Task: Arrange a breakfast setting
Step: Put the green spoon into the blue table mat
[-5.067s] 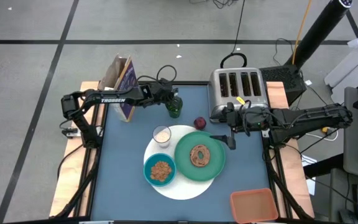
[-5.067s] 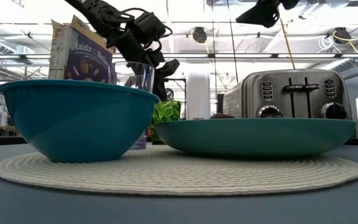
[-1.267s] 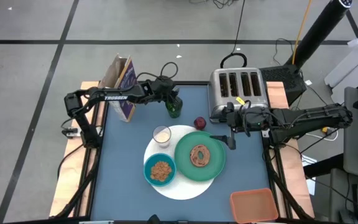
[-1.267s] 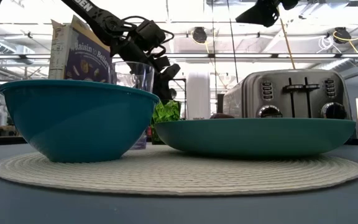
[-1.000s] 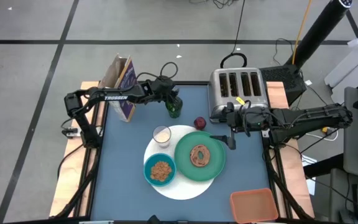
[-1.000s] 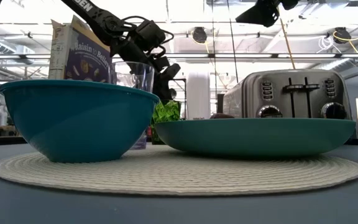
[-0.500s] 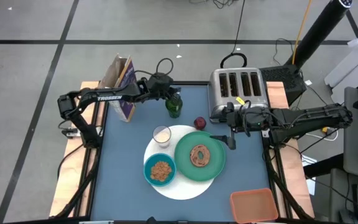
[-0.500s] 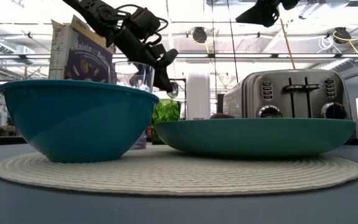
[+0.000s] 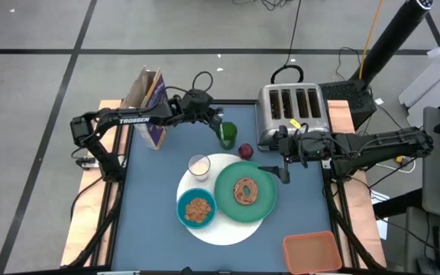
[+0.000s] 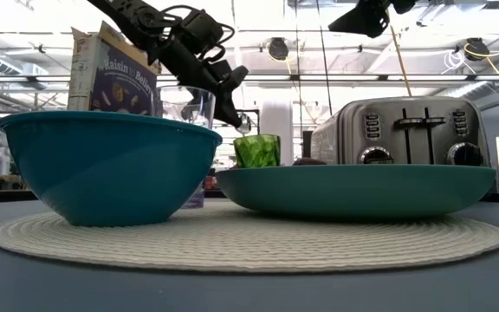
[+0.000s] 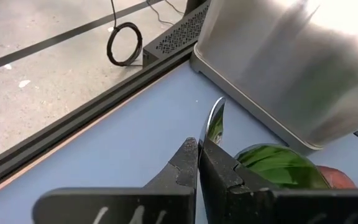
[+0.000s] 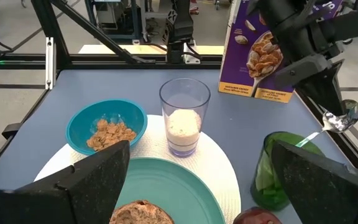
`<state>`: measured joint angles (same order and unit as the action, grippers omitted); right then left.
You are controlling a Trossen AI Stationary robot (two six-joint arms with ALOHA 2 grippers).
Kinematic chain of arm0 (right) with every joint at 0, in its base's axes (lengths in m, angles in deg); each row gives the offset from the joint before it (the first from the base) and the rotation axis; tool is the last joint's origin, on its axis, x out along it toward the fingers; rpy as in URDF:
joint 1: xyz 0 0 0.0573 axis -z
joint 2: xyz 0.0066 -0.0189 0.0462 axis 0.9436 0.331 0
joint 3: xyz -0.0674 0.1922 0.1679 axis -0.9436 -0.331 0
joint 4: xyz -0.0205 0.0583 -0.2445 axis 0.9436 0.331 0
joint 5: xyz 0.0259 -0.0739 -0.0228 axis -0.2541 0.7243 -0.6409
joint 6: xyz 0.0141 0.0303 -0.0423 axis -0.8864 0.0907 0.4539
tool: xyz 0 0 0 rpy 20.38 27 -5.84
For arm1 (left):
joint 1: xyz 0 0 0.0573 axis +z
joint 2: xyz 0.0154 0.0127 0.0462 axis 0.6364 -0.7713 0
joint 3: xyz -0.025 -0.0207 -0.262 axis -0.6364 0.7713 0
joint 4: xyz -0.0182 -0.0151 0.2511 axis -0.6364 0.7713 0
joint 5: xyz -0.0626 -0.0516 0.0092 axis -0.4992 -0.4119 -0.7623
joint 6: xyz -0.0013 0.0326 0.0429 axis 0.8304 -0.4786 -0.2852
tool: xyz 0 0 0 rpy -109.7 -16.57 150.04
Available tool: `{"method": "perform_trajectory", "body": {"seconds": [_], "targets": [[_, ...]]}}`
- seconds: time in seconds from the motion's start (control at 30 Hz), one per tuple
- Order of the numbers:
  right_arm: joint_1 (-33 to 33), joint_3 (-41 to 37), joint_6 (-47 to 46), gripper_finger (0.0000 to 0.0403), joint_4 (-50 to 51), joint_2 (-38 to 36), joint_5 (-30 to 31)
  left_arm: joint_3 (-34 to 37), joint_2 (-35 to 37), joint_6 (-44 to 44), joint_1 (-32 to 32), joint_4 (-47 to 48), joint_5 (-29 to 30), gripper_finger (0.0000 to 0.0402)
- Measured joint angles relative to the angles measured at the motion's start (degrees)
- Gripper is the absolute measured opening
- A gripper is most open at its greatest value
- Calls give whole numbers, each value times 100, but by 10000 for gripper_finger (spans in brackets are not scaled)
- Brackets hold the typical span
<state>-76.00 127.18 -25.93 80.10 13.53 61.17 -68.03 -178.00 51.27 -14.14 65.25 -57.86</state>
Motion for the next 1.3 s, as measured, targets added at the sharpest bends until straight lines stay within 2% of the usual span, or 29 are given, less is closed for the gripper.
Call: {"method": "perform_trajectory", "body": {"seconds": [0.47,0.6,0.83,0.97,1.1,1.3], "targets": [[0,0,2,380,-1,2,0,-9,351,3,-106,2,0,4],[1,1,0,380,-1,2,0,0,728,4,-158,21,-2,4],[-1,2,2,380,0,2,0,-2,1938,371,-320,489,-299,4],[0,0,2,380,0,2,0,-2,2760,783,-526,1295,-367,3],[0,0,2,380,0,2,0,-2,3533,1305,-862,2544,-433,3],[1,0,2,380,0,2,1,-2,4223,2488,-1774,4485,-167,3]]}}
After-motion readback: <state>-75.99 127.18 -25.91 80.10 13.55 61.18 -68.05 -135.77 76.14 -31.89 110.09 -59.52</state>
